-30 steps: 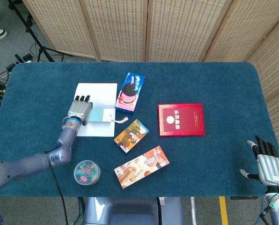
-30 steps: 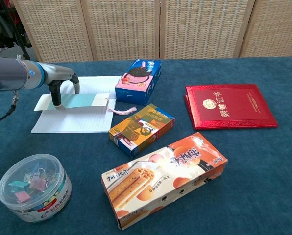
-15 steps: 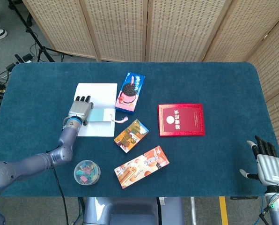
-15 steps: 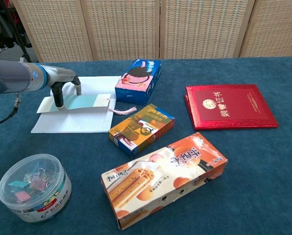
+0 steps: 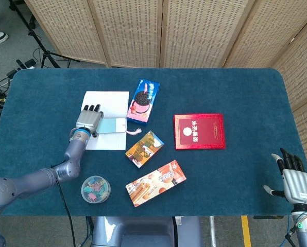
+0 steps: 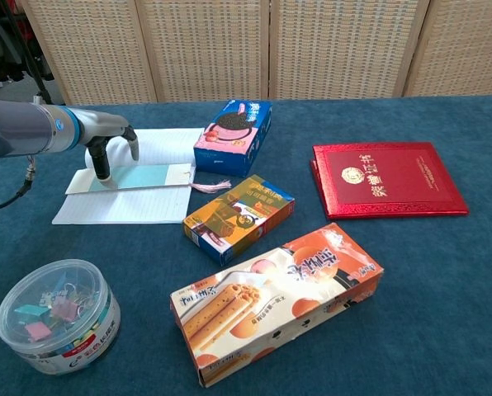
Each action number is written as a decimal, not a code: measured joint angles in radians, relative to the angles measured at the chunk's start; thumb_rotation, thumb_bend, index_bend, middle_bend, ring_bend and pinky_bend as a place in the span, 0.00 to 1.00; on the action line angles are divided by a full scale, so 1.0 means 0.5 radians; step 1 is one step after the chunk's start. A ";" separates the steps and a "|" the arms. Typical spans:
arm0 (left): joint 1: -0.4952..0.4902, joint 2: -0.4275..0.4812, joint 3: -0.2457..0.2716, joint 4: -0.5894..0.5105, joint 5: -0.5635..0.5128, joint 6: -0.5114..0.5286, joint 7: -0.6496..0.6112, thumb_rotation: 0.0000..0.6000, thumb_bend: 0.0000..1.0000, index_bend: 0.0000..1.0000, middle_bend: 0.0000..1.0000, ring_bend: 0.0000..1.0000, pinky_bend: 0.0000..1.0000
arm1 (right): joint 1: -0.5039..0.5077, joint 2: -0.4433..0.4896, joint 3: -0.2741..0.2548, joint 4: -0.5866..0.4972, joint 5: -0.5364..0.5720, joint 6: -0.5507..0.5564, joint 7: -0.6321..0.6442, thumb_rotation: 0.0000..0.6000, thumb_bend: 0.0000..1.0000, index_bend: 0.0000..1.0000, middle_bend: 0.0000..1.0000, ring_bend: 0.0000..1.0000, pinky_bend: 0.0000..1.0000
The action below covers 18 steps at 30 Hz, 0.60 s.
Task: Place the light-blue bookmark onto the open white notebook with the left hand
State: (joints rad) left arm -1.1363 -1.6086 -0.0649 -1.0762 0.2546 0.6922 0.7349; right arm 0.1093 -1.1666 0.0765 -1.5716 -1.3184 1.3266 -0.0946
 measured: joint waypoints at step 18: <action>0.062 0.113 -0.051 -0.215 0.233 0.037 -0.147 1.00 0.22 0.07 0.00 0.00 0.00 | -0.006 0.001 0.000 -0.005 -0.008 0.016 -0.001 1.00 0.10 0.12 0.00 0.00 0.00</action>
State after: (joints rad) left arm -1.1051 -1.5523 -0.0903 -1.1838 0.3711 0.7107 0.6613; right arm 0.1062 -1.1660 0.0764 -1.5740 -1.3223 1.3349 -0.0952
